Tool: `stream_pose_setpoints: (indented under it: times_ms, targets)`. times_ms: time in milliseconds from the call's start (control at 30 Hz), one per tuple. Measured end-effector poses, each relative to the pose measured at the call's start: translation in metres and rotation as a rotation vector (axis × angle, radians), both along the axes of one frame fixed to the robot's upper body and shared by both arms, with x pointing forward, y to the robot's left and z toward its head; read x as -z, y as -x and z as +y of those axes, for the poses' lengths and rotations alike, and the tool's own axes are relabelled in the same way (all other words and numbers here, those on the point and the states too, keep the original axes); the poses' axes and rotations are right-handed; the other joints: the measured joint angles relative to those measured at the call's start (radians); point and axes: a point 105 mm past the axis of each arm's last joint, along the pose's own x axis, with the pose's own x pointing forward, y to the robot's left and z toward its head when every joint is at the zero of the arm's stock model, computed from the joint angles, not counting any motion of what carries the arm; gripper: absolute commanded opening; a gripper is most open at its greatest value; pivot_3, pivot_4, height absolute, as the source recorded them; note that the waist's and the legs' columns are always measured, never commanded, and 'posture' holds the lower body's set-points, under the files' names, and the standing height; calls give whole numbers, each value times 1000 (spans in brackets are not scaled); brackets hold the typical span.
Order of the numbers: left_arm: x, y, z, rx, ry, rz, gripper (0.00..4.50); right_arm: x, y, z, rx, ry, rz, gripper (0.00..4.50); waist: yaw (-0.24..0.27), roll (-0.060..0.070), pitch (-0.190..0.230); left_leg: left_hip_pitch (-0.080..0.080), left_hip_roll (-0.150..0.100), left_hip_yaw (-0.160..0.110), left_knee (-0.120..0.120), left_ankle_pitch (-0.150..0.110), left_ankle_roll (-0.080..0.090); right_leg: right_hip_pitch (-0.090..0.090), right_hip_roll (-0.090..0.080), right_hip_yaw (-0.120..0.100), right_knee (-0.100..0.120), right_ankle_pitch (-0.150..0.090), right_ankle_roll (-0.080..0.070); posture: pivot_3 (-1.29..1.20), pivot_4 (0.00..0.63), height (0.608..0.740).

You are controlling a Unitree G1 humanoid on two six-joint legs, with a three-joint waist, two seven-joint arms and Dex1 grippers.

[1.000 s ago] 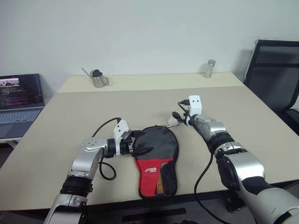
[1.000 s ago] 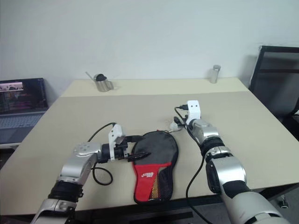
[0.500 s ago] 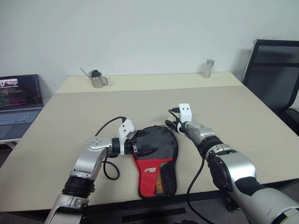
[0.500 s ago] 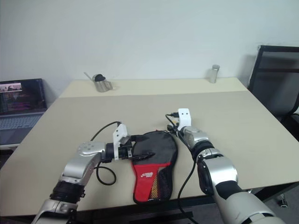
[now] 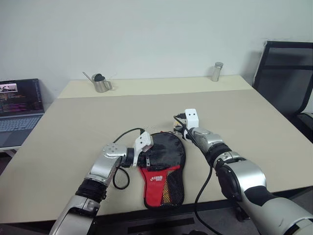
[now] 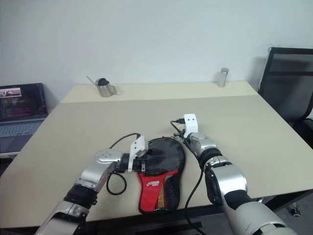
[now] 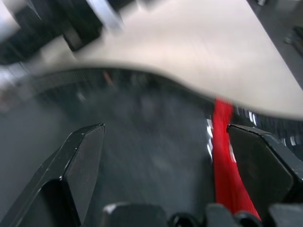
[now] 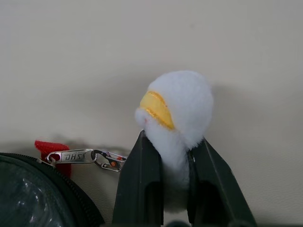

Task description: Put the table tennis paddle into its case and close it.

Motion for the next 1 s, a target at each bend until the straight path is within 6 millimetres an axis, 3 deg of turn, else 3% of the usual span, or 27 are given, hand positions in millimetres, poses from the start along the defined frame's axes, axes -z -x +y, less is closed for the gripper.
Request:
stream_pose_setpoints:
  times_ms: [300,600,733,833,1000]
  targets:
    - [4,-8,-4,34,-5,-56,4500,-16,-2,-3,-37,-10,-58,190,3,0,0,1,-1,0,1,0,0,1,-1,0,1,0,0,0,150,740]
    - [8,-12,-12,47,6,-53,4500,-4,5,-49,45,91,-113,190,19,3,-2,1,-3,-1,3,0,1,3,-2,0,1,0,1,0,150,740]
    - [10,-12,-15,53,6,-47,4500,11,25,-74,68,147,-99,190,30,5,-3,1,-3,-1,2,0,1,3,-2,-1,0,0,1,0,150,740]
    - [11,-14,-18,58,3,-44,4500,9,44,-90,86,166,-98,190,35,7,-5,1,-3,-1,2,0,1,3,-2,-1,-1,0,2,0,150,740]
    - [13,-16,-22,65,3,-38,4500,9,91,-107,57,182,-42,189,44,12,-8,1,-3,-2,3,0,1,4,-2,-2,-1,0,2,0,150,740]
